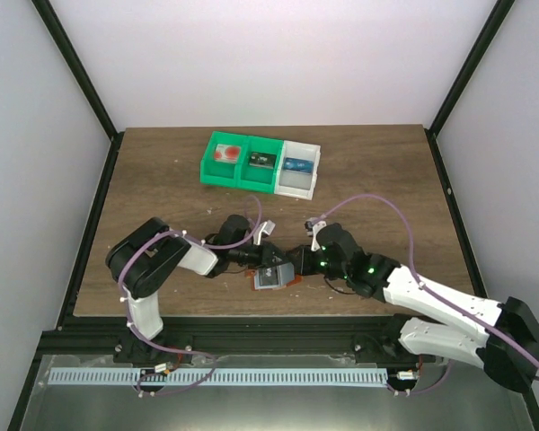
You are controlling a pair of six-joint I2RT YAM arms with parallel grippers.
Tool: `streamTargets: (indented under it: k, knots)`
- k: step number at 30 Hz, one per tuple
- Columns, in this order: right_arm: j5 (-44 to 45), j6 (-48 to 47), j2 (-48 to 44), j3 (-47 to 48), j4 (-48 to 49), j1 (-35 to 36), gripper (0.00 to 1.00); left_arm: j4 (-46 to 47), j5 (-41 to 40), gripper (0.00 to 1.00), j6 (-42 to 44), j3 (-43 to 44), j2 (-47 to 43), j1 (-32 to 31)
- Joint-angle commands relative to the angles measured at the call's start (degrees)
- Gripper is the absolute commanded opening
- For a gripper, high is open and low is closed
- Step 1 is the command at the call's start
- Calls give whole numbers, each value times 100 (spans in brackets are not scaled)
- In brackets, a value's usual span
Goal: Take the credit cards out of the card holder
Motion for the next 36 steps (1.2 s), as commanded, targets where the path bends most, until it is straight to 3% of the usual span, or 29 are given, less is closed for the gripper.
streamTargets:
  k: [1, 9, 12, 18, 23, 31, 36]
  knots:
    - [-479, 109, 337, -59, 542, -4, 1, 162, 109, 17, 12, 35, 84, -30]
    - [-12, 199, 1019, -475, 872, -5, 0, -264, -41, 20, 14, -184, -443, 76]
    - [361, 354, 1141, -829, 1047, -5, 0, -812, -265, 19, 123, -327, -800, 219]
    - [251, 525, 1309, -1276, 1363, -8, 1, -2315, -964, 19, 804, -409, -1557, 269]
    - [270, 621, 1395, -1417, 1435, -11, 1, -2378, -1064, 20, 870, -777, -2015, 269]
    - [244, 580, 1536, -1332, 1409, -5, 0, -2756, -1655, 18, 1268, -840, -1944, 281]
    - [164, 589, 1635, -1282, 1343, -5, 1, -2607, -1441, 18, 1207, -867, -1969, 282]
